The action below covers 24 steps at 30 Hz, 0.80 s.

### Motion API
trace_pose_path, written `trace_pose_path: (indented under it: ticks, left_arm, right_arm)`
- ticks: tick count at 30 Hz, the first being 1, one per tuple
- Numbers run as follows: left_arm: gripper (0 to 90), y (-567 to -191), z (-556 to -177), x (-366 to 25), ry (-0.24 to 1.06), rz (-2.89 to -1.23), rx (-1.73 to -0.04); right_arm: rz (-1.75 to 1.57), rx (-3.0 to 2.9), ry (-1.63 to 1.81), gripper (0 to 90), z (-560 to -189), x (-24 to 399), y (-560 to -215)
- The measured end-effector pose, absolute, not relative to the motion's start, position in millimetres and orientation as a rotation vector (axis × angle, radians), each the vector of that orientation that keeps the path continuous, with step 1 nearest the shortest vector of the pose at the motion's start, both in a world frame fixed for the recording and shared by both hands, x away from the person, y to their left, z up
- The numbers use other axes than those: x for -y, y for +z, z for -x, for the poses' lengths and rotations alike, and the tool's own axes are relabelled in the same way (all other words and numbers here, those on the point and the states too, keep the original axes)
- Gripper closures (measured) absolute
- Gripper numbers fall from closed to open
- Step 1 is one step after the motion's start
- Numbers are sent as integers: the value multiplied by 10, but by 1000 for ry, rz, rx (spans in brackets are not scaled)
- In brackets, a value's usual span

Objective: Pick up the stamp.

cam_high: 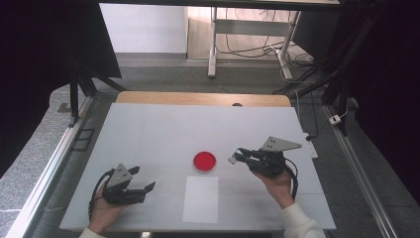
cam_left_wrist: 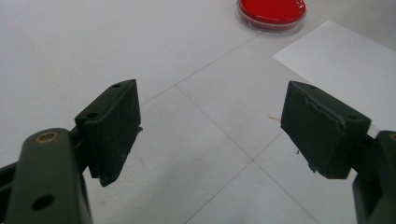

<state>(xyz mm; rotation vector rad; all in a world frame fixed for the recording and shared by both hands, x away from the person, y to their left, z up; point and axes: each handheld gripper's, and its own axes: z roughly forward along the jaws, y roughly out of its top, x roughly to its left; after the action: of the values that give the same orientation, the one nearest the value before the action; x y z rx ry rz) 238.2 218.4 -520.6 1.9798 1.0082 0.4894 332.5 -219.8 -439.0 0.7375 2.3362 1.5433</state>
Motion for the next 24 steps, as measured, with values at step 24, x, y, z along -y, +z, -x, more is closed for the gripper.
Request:
trace_pose_path:
  ticks: [24]
  left_arm:
    - [204,-5191,-2411,-2128,501,-1978,-1012]
  right_arm:
    - [-706,-2302,1632,753,-3152,1881,-4420]
